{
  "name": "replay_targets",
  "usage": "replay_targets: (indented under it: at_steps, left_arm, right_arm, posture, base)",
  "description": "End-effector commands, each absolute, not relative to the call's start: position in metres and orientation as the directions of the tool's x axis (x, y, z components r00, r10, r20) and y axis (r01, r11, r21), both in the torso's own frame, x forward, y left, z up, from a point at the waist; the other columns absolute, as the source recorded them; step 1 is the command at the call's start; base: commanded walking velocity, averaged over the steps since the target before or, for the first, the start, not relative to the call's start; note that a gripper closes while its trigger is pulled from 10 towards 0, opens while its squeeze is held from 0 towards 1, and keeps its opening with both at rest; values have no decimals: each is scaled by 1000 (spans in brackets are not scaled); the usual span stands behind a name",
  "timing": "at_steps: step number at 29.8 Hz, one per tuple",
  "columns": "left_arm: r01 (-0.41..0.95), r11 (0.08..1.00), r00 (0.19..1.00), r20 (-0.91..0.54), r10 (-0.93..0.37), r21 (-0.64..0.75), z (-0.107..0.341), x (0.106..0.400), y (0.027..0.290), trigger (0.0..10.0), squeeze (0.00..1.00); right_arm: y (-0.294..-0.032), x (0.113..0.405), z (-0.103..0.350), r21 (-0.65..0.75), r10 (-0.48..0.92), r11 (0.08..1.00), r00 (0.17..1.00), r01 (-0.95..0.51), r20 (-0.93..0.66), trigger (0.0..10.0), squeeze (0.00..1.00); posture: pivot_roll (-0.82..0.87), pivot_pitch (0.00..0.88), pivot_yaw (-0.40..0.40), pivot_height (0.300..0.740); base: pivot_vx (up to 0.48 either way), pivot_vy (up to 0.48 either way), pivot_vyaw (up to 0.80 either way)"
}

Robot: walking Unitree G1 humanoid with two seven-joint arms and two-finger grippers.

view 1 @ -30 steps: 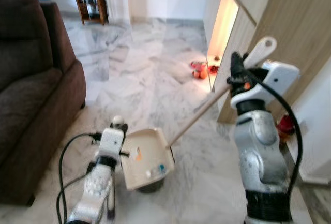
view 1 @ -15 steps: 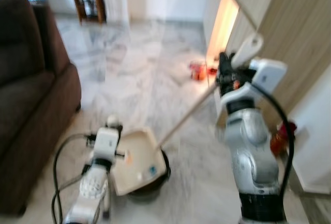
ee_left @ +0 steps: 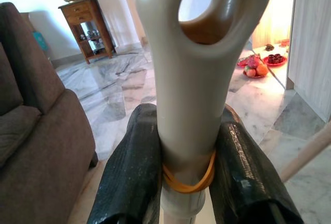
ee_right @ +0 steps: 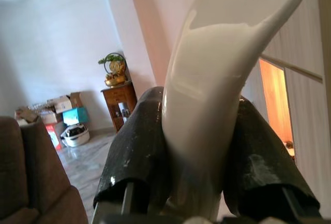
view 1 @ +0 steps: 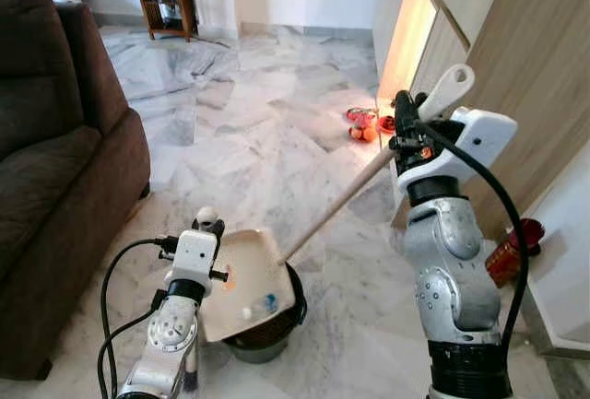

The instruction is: Sweep floor

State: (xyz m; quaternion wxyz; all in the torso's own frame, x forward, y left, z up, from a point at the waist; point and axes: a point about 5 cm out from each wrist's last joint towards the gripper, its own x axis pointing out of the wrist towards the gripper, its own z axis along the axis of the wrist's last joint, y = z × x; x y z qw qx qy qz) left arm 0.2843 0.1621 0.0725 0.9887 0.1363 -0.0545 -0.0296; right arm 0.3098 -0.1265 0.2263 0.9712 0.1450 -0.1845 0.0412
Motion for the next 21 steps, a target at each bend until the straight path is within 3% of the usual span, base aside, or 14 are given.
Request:
replay_targets:
  at_steps: [1, 9, 12, 21]
  left_arm:
    - [45, 957, 987, 136, -87, 286, 80, 286, 162, 10000, 0]
    - [47, 958, 987, 137, -89, 283, 80, 287, 160, 10000, 0]
    - [45, 958, 987, 138, -87, 282, 80, 287, 160, 10000, 0]
    - [45, 959, 987, 138, -87, 281, 80, 286, 161, 10000, 0]
  right_arm:
    - [-127, 304, 246, 281, 4, 948, 884, -152, 468, 10000, 0]
    - [-124, 302, 257, 205, 0, 970, 843, -130, 538, 10000, 0]
    - [-114, 298, 255, 128, 41, 982, 823, -136, 566, 10000, 0]
    - [-89, 289, 252, 90, 100, 977, 790, -193, 605, 10000, 0]
  posture:
    - [99, 0, -3, 740]
    - [99, 0, -7, 740]
    - [99, 0, -7, 740]
    - [101, 0, -5, 740]
  base:
    - [0, 0, 0]
    - [0, 0, 0]
    - [0, 0, 0]
    - [0, 0, 0]
